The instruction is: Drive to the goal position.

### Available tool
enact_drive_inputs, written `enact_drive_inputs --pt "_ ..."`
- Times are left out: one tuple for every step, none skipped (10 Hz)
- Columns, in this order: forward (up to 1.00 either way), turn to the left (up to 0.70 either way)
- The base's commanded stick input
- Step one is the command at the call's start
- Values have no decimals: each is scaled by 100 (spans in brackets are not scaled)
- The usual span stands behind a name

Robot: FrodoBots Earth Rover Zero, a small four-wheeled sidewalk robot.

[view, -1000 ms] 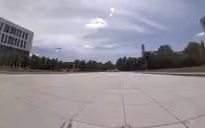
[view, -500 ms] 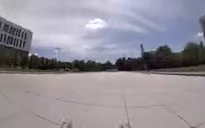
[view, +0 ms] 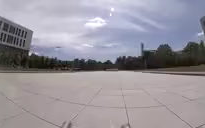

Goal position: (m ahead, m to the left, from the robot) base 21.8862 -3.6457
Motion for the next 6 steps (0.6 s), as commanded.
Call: enact_drive_inputs --pt "-4 0" --pt "-20 0" --pt "47 0" --pt "70 0" --pt "70 0" --pt "70 0"
